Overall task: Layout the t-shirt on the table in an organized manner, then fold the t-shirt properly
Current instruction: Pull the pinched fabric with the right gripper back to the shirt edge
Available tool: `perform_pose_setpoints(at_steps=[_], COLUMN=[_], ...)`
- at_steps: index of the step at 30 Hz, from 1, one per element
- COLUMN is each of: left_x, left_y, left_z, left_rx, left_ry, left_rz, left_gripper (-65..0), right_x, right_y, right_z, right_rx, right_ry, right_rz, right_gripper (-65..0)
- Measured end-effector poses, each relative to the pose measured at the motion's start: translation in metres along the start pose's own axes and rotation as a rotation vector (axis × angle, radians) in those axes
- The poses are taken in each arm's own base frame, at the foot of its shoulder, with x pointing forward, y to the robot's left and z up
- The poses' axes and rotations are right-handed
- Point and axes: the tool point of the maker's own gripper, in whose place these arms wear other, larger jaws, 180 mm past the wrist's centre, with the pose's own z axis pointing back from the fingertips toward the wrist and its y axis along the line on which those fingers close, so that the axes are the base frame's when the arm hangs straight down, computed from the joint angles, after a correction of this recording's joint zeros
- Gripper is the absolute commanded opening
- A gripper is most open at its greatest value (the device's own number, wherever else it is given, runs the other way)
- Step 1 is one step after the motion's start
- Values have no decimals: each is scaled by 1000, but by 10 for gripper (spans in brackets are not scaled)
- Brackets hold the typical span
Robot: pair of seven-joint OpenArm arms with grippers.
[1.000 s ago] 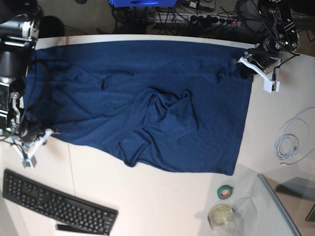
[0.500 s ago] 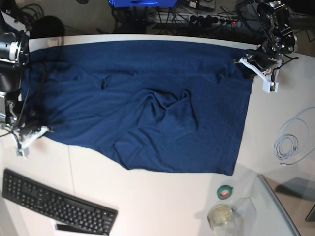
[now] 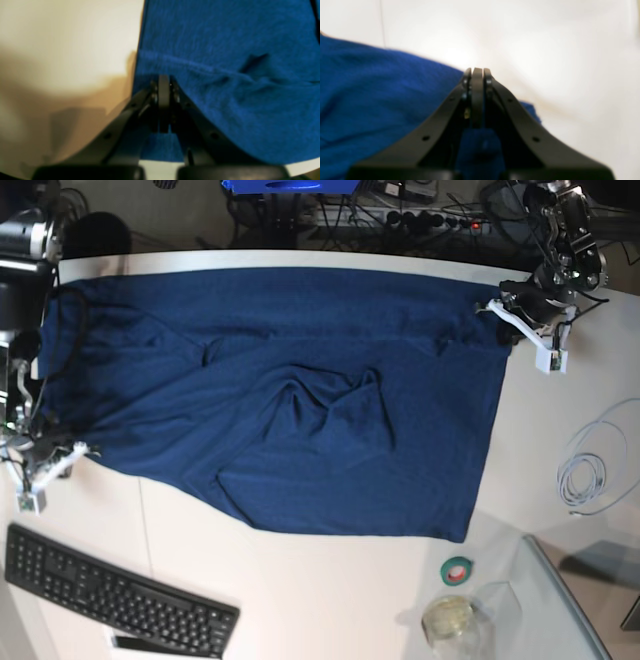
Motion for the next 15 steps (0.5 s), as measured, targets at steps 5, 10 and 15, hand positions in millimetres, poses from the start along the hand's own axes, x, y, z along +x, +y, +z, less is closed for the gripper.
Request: perform_pose_setpoints(at_steps=[5, 10, 15], left_x=[22, 15, -11], left_y=[1, 3, 2], left_z=[17, 18, 2], left_rx=[20, 32, 15], left_ry=[-42, -31, 45], left_rz=[-47, -16, 36], left_gripper=[-650, -650, -650], right_x=[7, -46, -106], right_y=[4, -35, -17], right_z=[29, 46, 58], right_rx=[0, -101, -57], right_ry=[-30, 131, 252], right_rz=[36, -46, -47], right_gripper=[-629, -632, -633])
